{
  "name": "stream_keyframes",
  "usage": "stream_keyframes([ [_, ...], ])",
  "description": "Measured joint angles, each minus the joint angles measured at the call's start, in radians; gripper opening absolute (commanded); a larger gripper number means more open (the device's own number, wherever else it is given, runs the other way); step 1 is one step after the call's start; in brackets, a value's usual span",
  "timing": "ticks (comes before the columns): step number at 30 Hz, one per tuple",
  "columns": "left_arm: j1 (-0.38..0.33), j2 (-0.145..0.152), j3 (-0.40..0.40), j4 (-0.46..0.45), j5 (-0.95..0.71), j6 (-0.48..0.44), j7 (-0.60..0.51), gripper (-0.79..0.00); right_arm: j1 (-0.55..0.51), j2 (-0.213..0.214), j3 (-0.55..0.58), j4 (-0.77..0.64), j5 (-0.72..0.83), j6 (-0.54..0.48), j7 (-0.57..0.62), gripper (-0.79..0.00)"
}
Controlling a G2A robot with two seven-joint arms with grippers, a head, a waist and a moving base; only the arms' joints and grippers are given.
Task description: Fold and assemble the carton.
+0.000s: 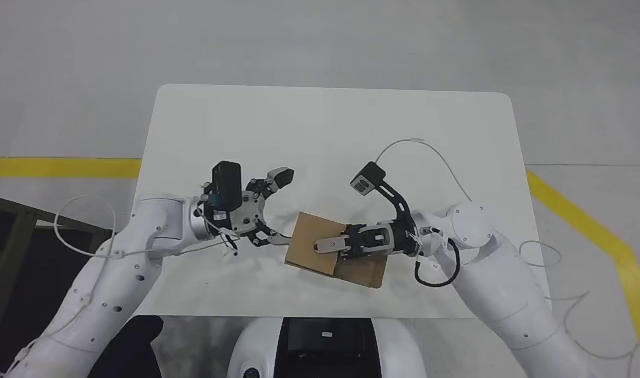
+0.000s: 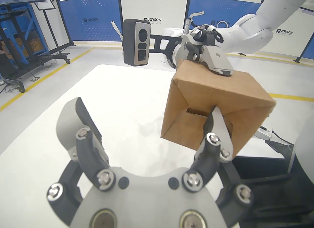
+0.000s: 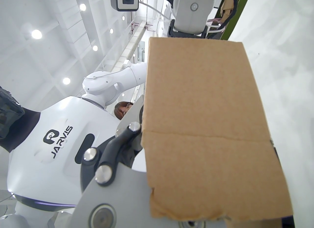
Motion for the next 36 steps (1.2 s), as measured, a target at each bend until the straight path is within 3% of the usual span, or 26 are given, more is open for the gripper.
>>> stream_keyframes([
  [19,0.068,0.027,-0.102,0.000,0.128,0.000,-0.010,0.000,0.008,0.006,-0.016,0.126,-0.057,-0.013,0.112,-0.785],
  [24,0.077,0.045,-0.060,-0.020,0.209,0.000,0.042,0.000,0.049,0.000,-0.049,0.205,-0.127,-0.056,0.144,-0.785],
  [36,0.015,0.108,0.106,0.013,0.381,0.000,0.231,0.000,0.189,-0.056,-0.164,0.482,-0.074,-0.192,0.192,-0.785],
])
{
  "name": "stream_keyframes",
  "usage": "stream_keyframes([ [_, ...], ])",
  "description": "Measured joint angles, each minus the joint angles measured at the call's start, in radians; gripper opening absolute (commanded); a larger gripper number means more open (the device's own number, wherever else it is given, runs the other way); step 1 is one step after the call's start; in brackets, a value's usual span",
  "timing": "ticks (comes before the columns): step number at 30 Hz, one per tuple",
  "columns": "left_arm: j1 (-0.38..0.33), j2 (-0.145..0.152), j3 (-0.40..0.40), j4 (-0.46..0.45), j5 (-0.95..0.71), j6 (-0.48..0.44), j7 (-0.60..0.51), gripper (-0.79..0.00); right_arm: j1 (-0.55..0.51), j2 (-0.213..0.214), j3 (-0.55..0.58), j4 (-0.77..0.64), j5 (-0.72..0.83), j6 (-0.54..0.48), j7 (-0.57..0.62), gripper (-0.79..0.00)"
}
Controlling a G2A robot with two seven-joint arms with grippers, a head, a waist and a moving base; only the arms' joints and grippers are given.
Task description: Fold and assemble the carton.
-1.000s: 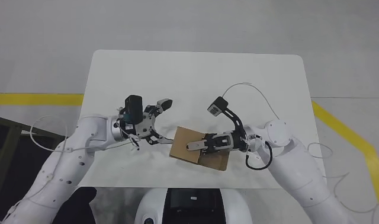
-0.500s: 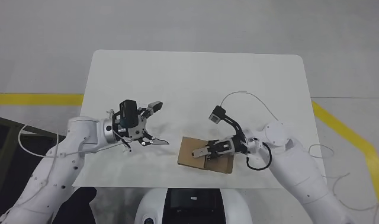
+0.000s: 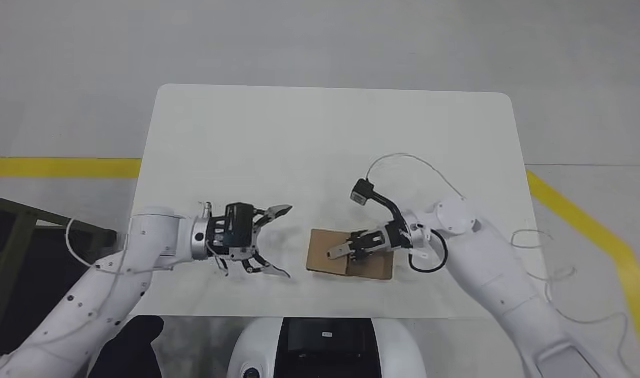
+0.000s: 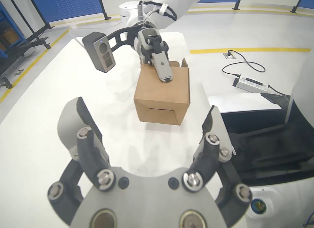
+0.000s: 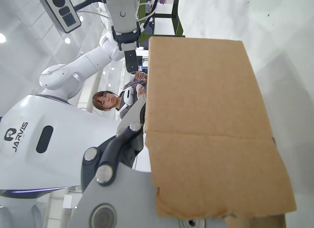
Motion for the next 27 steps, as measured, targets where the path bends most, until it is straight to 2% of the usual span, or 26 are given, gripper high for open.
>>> stream_keyframes([
  [11,-0.055,0.032,0.092,0.064,0.048,0.000,0.046,0.000,0.136,-0.074,-0.133,0.202,0.009,-0.047,-0.043,-0.785],
  [12,-0.059,0.033,0.094,0.068,0.048,0.000,0.045,0.000,0.145,-0.078,-0.141,0.214,0.010,-0.048,-0.044,-0.736],
  [14,-0.064,0.035,0.095,0.077,0.046,0.000,0.039,0.000,0.164,-0.088,-0.160,0.238,0.011,-0.050,-0.046,-0.453],
  [15,-0.066,0.035,0.093,0.081,0.045,0.000,0.034,0.000,0.171,-0.092,-0.167,0.248,0.011,-0.052,-0.048,-0.095],
  [16,-0.067,0.035,0.091,0.085,0.043,0.001,0.029,0.000,0.177,-0.095,-0.174,0.257,0.011,-0.053,-0.049,0.000],
  [22,-0.063,0.029,0.085,0.097,0.031,0.030,-0.008,0.000,0.208,-0.108,-0.191,0.303,0.026,-0.075,-0.071,0.000],
  [27,-0.065,0.018,0.100,0.097,0.046,0.055,-0.021,0.000,0.206,-0.097,-0.168,0.303,0.062,-0.080,-0.076,0.000],
])
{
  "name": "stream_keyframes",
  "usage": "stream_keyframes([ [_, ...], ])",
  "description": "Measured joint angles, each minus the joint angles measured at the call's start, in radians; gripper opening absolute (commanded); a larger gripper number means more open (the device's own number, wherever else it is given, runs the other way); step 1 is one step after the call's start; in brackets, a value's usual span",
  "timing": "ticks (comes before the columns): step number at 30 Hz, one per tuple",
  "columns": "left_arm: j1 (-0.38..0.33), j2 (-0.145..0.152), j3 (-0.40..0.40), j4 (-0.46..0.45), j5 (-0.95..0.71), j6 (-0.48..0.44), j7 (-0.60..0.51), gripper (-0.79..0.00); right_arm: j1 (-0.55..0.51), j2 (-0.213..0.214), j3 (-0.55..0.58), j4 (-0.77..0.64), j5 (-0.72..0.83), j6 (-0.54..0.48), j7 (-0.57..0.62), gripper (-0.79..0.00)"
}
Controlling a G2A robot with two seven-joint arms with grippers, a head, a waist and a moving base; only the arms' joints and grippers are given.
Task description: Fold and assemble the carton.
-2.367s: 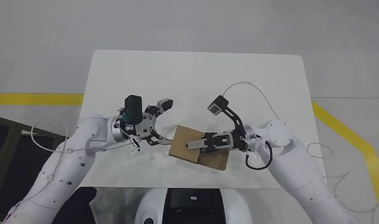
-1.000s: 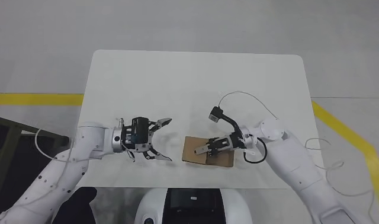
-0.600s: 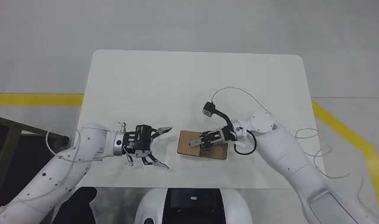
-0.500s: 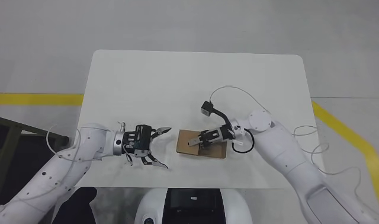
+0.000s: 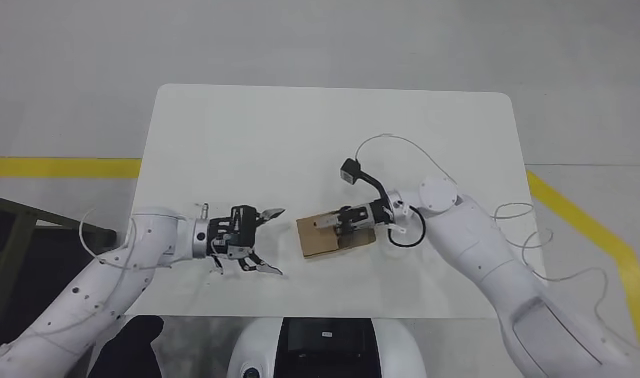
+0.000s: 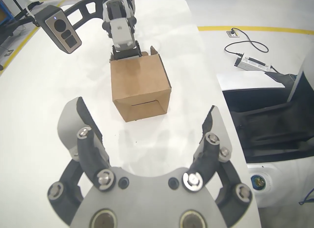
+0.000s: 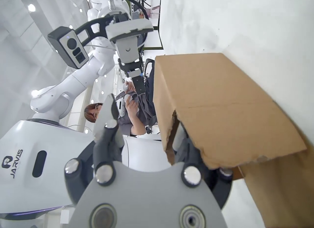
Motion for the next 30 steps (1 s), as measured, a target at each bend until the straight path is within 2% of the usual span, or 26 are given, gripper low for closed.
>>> stream_keyframes([
  [7,0.018,-0.008,0.004,-0.015,0.026,0.069,-0.043,0.000,-0.021,0.041,0.069,-0.053,-0.018,0.005,0.005,0.000],
  [13,0.070,-0.010,-0.016,-0.072,-0.017,0.144,-0.114,0.000,-0.082,0.098,0.182,-0.152,-0.055,0.026,-0.024,0.000],
  [22,0.138,-0.026,-0.014,-0.131,-0.136,0.248,-0.259,0.000,-0.281,0.194,0.427,-0.523,-0.143,0.176,-0.141,0.000],
  [26,0.128,-0.042,0.009,-0.104,-0.170,0.246,-0.269,0.000,-0.380,0.221,0.521,-0.690,-0.169,0.238,-0.177,0.000],
  [30,0.099,-0.063,0.042,-0.054,-0.183,0.241,-0.248,0.000,-0.438,0.234,0.569,-0.778,-0.177,0.269,-0.186,0.000],
])
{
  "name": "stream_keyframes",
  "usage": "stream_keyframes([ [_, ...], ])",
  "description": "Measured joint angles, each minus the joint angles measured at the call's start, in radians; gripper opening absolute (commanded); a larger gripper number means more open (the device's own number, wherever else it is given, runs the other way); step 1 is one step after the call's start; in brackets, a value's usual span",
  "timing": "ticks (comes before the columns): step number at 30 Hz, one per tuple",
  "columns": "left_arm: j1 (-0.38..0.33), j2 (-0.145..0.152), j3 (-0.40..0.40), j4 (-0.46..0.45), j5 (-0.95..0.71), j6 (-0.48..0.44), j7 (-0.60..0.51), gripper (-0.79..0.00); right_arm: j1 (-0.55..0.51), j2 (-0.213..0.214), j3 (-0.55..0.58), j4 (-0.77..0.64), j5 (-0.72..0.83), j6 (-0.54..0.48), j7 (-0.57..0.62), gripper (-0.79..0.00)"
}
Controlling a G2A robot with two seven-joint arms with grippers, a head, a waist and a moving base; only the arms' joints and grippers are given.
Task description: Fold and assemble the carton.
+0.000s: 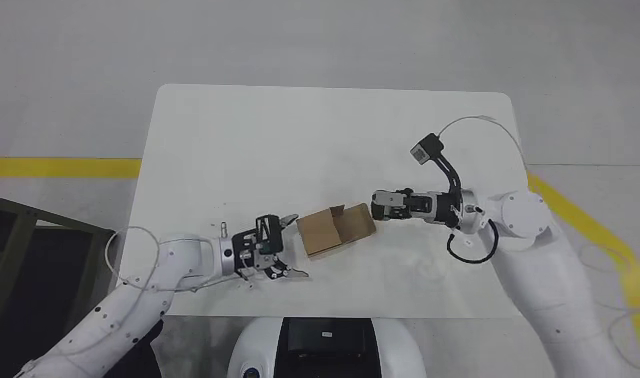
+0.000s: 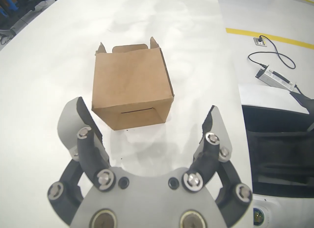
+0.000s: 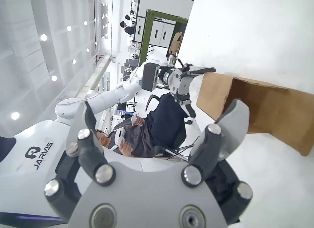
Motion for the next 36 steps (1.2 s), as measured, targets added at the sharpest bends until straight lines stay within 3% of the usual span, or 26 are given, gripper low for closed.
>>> stream_keyframes([
  [20,-0.153,-0.095,0.098,0.204,0.014,0.001,0.099,0.000,-0.091,0.016,0.049,-0.077,0.022,0.012,-0.037,0.000],
  [29,-0.184,-0.119,0.100,0.271,0.002,-0.017,0.131,0.000,-0.103,0.017,0.042,-0.075,0.035,0.007,-0.057,0.000],
  [36,-0.196,-0.117,0.076,0.250,0.041,-0.075,0.180,0.000,-0.107,0.012,0.007,-0.072,0.052,0.005,-0.066,0.000],
])
